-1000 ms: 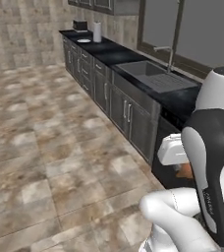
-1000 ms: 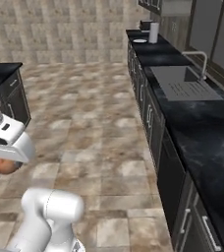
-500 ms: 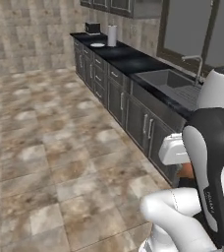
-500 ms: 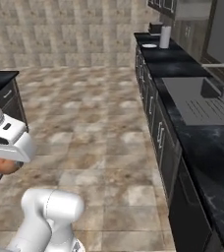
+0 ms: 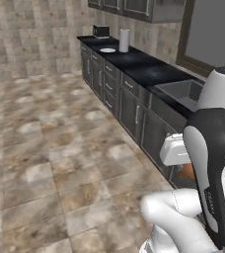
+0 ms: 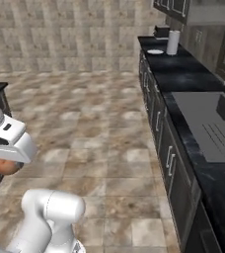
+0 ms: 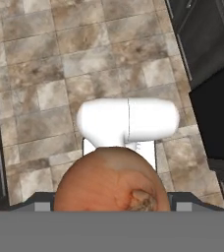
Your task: Pick onion from the fridge and place it on the plate on the counter.
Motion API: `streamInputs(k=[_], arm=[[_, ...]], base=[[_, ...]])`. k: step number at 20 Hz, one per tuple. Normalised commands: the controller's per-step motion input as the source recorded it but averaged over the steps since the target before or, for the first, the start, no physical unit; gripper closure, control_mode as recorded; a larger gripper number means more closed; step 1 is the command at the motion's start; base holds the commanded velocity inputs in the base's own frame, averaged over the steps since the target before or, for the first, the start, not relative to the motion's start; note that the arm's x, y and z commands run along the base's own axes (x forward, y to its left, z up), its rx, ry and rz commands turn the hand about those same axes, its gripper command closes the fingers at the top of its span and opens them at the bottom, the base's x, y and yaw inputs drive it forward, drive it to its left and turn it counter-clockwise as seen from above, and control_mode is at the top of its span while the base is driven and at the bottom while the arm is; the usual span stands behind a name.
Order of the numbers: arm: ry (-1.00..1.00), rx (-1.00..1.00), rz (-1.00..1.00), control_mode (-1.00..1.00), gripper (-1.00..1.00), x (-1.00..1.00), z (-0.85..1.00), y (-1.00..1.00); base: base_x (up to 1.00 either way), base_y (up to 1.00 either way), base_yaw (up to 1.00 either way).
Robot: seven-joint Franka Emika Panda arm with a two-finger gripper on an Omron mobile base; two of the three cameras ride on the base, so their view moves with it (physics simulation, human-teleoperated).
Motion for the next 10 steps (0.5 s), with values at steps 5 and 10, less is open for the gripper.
streamInputs(k=[5,10], arm=[[0.0,0.0,0.0,1.0,1.0,0.0,0.0,0.0],[0.0,0.0,0.0,1.0,1.0,0.0,0.0,0.0]], base=[[1.0,0.34,0.01],[1.0,0.4,0.01]])
